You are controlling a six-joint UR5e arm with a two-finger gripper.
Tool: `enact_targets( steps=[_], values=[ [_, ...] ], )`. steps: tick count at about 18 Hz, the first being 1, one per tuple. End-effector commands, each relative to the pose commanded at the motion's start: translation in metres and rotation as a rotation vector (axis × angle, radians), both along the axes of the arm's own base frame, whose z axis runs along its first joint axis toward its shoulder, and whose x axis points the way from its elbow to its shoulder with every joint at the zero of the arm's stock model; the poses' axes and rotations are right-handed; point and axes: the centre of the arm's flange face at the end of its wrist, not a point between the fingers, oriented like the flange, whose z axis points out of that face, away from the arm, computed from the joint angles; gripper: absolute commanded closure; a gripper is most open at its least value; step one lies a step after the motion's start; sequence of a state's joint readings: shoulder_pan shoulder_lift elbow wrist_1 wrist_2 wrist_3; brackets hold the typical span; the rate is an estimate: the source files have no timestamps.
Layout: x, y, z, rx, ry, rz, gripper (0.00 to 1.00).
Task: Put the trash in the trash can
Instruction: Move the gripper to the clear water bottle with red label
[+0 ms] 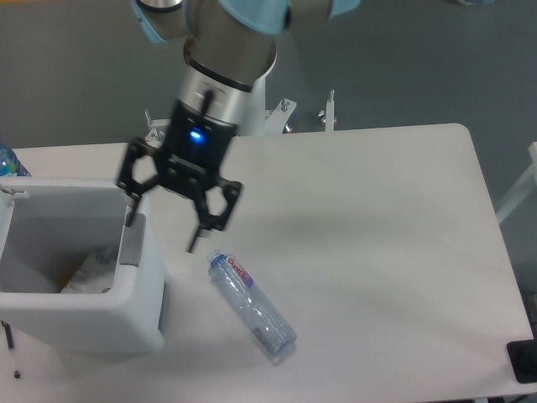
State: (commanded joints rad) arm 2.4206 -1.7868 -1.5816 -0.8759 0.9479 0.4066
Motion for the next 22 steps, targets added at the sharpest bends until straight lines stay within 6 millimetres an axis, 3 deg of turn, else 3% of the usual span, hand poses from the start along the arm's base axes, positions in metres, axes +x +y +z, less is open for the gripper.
enact_targets(
  steps=[2, 4, 11, 17, 22],
  values=[
    [-0.017, 0.003, -0.028, -0.079, -0.008, 0.057, 0.08],
    [-0.043, 0.002, -0.043, -0.134, 0.006, 0.12, 0.06],
    [-0.106, 0.047, -0.07, -0.273, -0.109, 0.284, 0.06],
    [-0.126, 0.063, -0.094, -0.426, -0.178, 0.289, 0.06],
    [-0.123, 0.085, -0.131, -0.537, -0.187, 0.293, 0.06]
  ],
)
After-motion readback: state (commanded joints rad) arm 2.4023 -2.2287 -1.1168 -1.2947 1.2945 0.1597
